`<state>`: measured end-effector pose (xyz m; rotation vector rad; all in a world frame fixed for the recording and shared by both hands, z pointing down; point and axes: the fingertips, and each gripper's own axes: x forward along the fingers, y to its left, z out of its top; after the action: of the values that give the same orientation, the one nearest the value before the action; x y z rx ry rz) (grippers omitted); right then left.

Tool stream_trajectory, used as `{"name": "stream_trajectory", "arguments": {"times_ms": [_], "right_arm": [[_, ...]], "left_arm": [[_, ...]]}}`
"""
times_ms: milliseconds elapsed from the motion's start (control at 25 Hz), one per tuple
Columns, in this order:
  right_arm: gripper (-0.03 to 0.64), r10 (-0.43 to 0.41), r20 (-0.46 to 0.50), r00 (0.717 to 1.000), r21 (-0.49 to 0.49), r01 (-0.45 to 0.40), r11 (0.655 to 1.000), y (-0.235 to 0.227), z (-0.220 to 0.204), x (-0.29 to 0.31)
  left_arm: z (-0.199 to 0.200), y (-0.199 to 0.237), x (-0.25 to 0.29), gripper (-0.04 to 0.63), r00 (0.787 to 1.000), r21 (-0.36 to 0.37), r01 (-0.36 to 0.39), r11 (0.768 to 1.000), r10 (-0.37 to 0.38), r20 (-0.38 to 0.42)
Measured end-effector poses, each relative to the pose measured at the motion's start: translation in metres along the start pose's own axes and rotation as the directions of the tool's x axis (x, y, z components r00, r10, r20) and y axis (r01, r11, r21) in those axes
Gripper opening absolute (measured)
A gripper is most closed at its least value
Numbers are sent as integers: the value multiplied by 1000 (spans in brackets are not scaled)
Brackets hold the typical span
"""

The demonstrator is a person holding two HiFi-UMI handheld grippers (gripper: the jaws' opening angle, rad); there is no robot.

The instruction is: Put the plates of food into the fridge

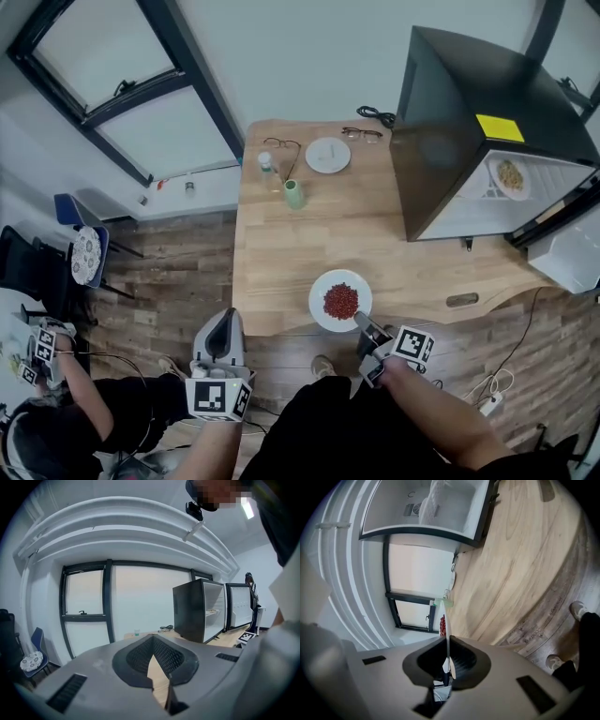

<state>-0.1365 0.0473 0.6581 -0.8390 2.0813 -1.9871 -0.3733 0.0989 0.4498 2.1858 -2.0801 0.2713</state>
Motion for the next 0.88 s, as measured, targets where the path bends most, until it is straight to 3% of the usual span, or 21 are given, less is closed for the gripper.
{"name": "stream_trajectory", "arguments": {"times_ms": [880], "right_arm": [[32,-50,163,985,-70,62,996,-11,179,-130]], "left_arm": [[46,-142,136,3,987,-12,147,989,-146,67]]}}
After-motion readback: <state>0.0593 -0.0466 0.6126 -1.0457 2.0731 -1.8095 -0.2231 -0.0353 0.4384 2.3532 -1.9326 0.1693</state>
